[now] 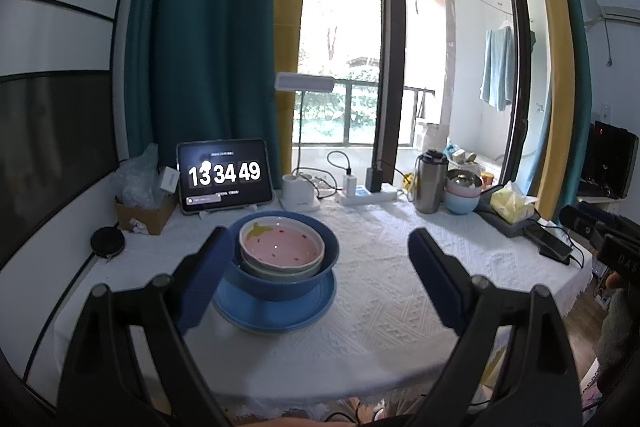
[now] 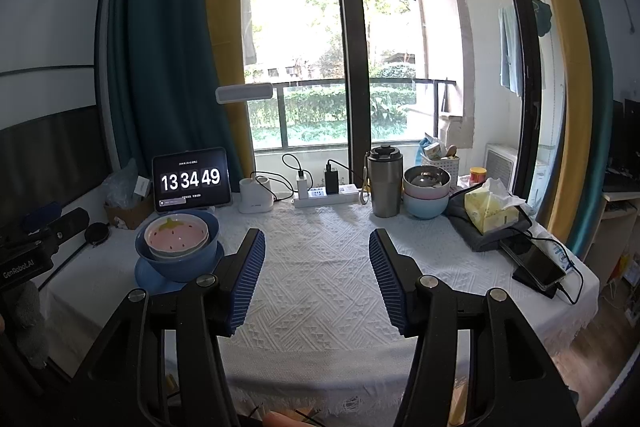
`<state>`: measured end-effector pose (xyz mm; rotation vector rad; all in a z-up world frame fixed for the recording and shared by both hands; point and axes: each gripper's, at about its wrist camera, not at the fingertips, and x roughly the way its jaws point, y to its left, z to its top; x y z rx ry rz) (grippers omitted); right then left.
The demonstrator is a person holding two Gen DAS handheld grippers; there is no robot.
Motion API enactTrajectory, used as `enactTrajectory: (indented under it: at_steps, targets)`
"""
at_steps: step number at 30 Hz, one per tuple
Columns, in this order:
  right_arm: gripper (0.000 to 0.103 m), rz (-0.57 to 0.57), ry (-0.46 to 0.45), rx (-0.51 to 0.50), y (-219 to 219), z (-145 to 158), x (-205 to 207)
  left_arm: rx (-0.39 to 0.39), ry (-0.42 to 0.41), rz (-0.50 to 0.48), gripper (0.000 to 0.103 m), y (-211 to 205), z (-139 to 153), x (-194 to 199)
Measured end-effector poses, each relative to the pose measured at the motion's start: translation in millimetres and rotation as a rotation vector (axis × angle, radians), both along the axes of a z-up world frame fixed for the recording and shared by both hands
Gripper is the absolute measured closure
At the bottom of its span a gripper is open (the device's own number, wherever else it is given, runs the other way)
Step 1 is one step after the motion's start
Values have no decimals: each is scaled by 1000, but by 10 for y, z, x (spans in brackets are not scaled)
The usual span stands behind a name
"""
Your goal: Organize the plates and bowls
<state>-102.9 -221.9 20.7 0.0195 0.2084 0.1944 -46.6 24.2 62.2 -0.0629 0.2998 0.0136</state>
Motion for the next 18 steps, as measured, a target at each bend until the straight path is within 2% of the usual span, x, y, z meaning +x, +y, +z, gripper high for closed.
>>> enactTrajectory:
  at_steps: [18]
  targets:
    - [45,-4,5,-7,-4,-27,24,3,1,-3,13,-13,-17,-2]
